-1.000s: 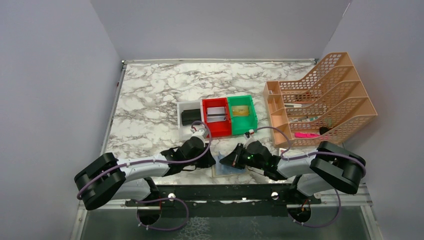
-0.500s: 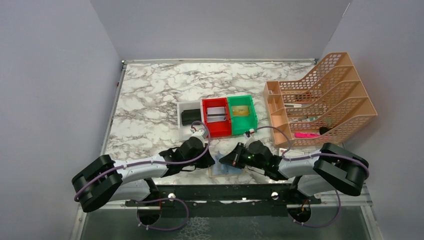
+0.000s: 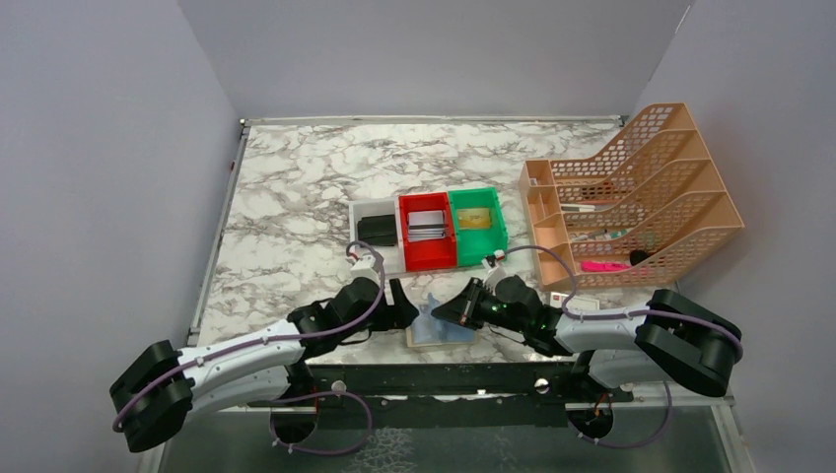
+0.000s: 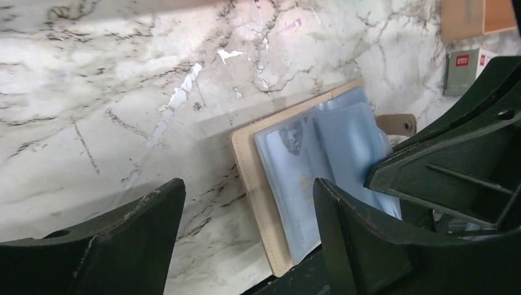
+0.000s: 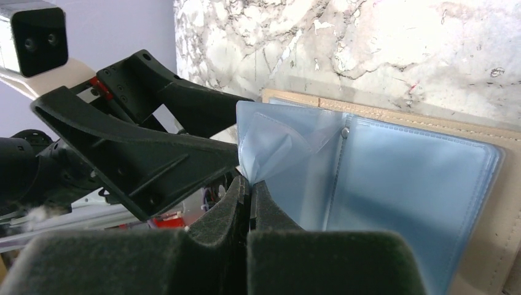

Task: Take the credit cards out of the card holder

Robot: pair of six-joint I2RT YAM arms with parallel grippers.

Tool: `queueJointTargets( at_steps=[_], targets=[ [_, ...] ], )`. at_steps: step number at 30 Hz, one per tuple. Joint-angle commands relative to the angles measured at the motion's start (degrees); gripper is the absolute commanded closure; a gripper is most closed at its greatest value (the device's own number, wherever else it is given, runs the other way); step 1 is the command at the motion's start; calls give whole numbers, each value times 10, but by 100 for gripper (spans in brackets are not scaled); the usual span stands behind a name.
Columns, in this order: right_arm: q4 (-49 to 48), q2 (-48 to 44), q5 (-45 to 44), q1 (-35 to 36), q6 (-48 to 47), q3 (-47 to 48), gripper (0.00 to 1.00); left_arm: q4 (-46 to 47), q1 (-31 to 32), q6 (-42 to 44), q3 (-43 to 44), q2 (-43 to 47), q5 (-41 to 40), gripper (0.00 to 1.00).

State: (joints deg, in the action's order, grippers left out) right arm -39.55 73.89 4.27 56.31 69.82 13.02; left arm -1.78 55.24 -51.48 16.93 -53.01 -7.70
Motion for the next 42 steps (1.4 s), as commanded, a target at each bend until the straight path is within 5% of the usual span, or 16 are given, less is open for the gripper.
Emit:
queueJointTargets(
  at_steps=[1, 17, 25, 32, 42],
  targets=[
    [-8, 1, 1, 4, -3, 11, 99, -49, 1, -21, -5, 49, -61, 19],
    [-37, 11, 16, 3, 7, 24, 99, 132, 1, -44, -66, 9, 46, 27],
    [-31, 9, 8, 4, 0, 16, 99, 150, 1, -37, -65, 11, 45, 60],
    [158, -75, -96, 4, -44, 22, 99, 76, 1, -19, -55, 58, 11, 84],
    [334, -139, -186, 4, -83, 31, 98, 93, 0, 11, -34, 37, 36, 98]
  ],
)
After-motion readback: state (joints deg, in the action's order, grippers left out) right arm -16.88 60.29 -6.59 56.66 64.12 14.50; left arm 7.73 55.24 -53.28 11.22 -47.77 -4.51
